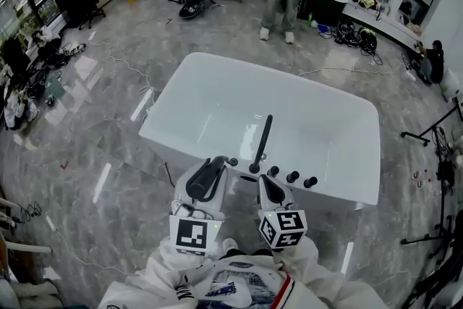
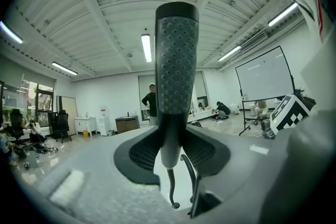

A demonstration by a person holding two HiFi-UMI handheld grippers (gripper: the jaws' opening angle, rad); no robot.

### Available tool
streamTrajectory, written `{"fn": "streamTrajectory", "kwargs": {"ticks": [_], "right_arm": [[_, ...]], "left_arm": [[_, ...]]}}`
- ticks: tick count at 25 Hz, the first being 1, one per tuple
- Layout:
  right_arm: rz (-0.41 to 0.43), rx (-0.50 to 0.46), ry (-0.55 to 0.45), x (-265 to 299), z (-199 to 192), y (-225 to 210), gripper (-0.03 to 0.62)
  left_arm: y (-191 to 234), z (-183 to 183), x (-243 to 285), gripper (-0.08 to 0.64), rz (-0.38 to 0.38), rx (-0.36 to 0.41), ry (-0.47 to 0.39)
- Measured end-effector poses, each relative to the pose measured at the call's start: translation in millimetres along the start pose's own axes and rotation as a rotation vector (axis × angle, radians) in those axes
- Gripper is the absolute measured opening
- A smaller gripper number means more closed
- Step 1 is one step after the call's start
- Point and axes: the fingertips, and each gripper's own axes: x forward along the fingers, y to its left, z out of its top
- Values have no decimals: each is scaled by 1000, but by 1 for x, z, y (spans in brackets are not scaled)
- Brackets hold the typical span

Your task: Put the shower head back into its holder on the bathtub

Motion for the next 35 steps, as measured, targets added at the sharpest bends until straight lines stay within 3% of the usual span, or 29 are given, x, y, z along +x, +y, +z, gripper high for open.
{"fn": "streamTrajectory", "kwargs": {"ticks": [10,35], "right_arm": [[-16,8,33,8,-6,-11,6],[129,-25,101,82,6,-50,5]], "left_arm": [[1,-17,15,140,-8,-43,42],[13,-71,79,140,119,-91,175]]}}
